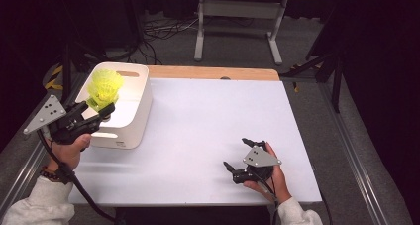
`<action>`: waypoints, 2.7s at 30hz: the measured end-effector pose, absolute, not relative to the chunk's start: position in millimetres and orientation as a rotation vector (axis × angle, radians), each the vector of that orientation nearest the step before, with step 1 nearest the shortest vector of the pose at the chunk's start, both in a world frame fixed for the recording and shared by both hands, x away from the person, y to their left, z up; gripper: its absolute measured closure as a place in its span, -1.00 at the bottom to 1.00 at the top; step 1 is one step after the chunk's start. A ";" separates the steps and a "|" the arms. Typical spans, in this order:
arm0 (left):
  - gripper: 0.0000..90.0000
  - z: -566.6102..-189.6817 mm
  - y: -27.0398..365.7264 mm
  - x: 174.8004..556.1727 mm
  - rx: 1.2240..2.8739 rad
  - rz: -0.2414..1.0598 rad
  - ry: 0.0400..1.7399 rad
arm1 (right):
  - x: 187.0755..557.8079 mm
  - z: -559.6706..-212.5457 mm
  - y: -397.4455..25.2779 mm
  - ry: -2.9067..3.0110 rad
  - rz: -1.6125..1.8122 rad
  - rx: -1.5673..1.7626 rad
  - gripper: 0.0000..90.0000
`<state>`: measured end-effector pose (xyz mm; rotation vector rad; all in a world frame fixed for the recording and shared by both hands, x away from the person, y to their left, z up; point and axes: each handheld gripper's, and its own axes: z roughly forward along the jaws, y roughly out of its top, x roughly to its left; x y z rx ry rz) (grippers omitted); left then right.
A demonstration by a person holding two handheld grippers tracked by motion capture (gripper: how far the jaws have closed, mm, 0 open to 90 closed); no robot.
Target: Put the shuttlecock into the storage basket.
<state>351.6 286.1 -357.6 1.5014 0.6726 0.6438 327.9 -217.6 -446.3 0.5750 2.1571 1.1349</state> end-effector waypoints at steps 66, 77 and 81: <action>0.20 -345.6 267.2 487.4 1.736 0.602 0.978 | 334.3 -451.7 -222.2 2.185 1.105 0.590 -0.85; 0.19 -353.0 265.7 503.7 1.815 0.595 1.054 | 336.8 -453.6 -222.3 2.198 1.098 0.594 -0.85; 0.20 -355.4 267.6 509.9 1.824 0.604 1.089 | 337.7 -455.0 -221.6 2.206 1.092 0.593 -0.85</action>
